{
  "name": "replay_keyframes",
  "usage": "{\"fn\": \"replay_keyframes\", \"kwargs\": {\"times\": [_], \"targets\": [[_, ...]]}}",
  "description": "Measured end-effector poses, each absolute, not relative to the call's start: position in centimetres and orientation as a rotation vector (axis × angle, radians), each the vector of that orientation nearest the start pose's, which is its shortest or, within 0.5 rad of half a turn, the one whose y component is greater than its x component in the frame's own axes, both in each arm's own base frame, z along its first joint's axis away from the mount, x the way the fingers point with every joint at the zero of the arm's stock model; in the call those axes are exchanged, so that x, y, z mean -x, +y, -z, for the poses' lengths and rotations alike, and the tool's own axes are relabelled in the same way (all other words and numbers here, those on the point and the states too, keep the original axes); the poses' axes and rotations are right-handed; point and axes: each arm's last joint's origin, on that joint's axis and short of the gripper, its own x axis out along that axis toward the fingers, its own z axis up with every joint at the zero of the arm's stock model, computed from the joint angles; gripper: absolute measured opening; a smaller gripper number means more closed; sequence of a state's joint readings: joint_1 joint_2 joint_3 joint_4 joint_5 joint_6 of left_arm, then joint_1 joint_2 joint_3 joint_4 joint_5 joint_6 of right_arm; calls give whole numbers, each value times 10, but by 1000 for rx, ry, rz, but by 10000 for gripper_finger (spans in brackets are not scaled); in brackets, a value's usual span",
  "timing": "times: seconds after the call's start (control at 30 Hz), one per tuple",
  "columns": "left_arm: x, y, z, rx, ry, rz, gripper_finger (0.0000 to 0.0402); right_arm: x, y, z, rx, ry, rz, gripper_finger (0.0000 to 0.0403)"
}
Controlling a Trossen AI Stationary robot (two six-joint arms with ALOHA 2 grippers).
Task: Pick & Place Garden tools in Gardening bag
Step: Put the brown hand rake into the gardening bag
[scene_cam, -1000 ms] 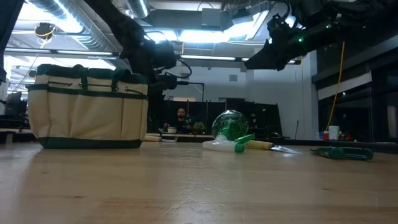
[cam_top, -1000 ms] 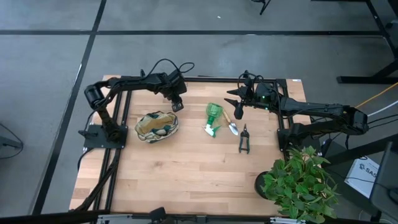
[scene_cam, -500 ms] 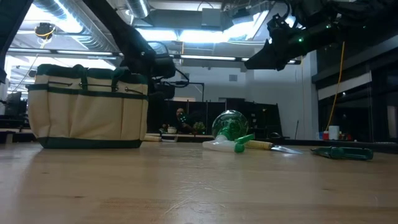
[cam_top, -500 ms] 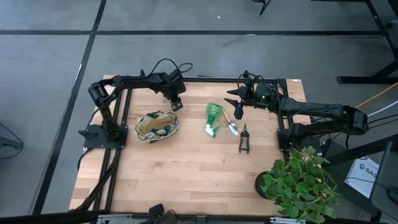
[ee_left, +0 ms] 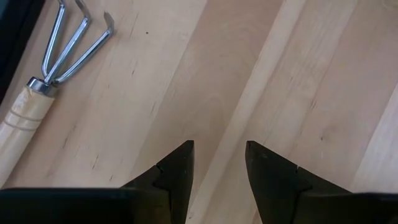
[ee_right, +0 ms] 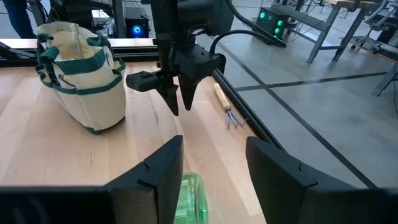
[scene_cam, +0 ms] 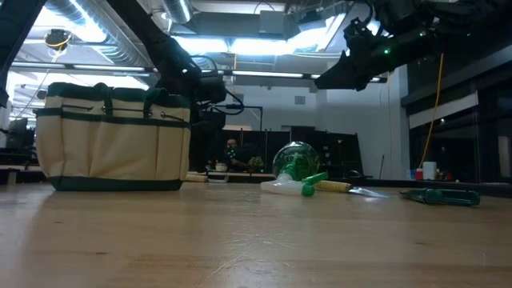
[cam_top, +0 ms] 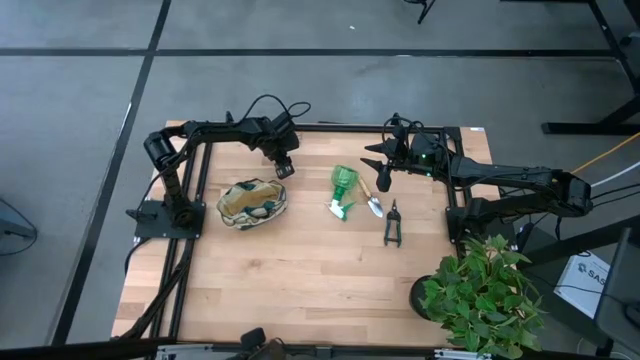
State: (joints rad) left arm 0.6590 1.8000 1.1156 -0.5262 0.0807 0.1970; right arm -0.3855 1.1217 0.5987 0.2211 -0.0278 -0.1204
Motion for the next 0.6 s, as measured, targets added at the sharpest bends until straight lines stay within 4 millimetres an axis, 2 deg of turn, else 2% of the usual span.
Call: {"fn": "replay_keyframes", "kwargs": {"times": [0.6], "targets": [[-285, 186, -161, 233, 1196, -320, 141, -223, -89, -242, 56, 318, 337, 179]]}}
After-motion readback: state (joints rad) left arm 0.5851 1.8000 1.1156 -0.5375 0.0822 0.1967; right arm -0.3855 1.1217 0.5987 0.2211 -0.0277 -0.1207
